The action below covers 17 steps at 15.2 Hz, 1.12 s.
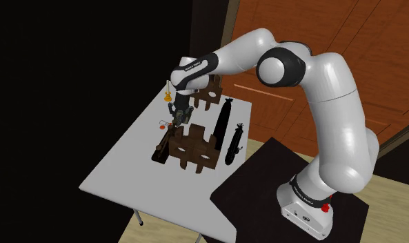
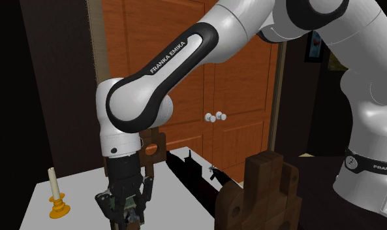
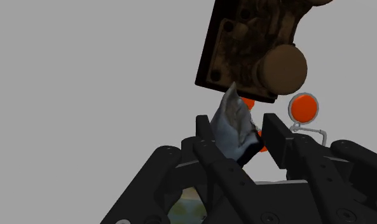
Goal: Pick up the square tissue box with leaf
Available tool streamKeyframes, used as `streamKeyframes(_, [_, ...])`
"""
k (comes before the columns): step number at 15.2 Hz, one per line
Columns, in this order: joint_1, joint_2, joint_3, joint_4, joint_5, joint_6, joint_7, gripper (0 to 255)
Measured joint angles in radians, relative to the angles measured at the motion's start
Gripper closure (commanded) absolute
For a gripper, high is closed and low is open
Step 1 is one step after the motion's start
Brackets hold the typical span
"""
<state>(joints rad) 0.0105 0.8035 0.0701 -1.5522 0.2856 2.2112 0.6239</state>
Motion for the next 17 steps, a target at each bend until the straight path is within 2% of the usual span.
streamKeyframes(17, [-0.001,-0.131,-0.004,-0.011,-0.010,-0.117,0.034,255])
